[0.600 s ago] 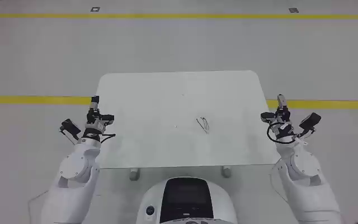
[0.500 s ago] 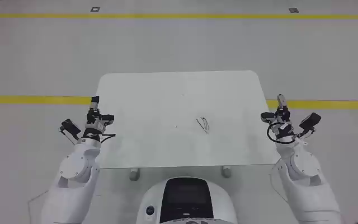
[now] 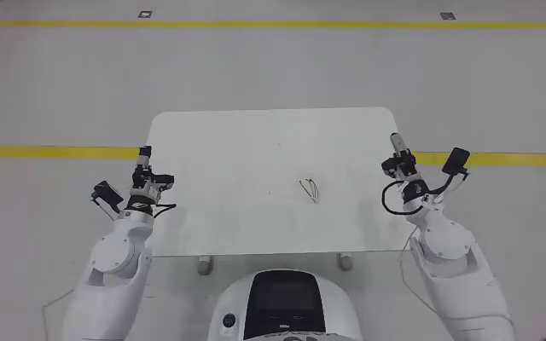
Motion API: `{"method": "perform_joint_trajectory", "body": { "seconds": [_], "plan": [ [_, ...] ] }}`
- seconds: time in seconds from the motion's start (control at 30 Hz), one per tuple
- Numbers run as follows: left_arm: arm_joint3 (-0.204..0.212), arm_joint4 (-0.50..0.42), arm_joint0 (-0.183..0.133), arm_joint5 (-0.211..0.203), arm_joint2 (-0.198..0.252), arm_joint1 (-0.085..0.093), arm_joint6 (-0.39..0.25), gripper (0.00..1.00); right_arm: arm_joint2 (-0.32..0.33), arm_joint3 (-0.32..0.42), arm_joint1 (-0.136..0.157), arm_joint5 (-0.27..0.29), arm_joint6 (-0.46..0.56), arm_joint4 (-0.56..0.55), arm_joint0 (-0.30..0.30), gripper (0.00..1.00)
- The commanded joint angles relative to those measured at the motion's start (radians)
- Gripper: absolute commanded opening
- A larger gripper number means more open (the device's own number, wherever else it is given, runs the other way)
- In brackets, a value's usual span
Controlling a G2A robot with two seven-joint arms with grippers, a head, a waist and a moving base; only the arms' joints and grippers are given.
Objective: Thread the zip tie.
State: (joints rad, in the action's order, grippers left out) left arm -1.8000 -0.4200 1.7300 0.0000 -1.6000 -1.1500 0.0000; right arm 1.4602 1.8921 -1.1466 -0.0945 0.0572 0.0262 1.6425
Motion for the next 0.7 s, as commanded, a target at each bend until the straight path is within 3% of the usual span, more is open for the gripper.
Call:
{"method": "perform_joint_trajectory", "body": {
  "seconds": [0.0,0.43,0.53,0.67],
  "plan": [
    [0.0,0.0,0.0,0.0,0.0,0.0,0.0,1.0,-0.048,0.002,-0.004,0.0,0.015,-0.046,-0.024,1.0],
    [0.0,0.0,0.0,0.0,0.0,0.0,0.0,1.0,-0.048,0.002,-0.004,0.0,0.015,-0.046,-0.024,1.0],
    [0.0,0.0,0.0,0.0,0.0,0.0,0.0,1.0,-0.077,0.009,-0.002,-0.046,0.071,-0.131,-0.096,1.0],
    [0.0,0.0,0.0,0.0,0.0,0.0,0.0,1.0,-0.145,-0.039,-0.008,-0.124,0.159,-0.212,-0.242,1.0]
  ]
}}
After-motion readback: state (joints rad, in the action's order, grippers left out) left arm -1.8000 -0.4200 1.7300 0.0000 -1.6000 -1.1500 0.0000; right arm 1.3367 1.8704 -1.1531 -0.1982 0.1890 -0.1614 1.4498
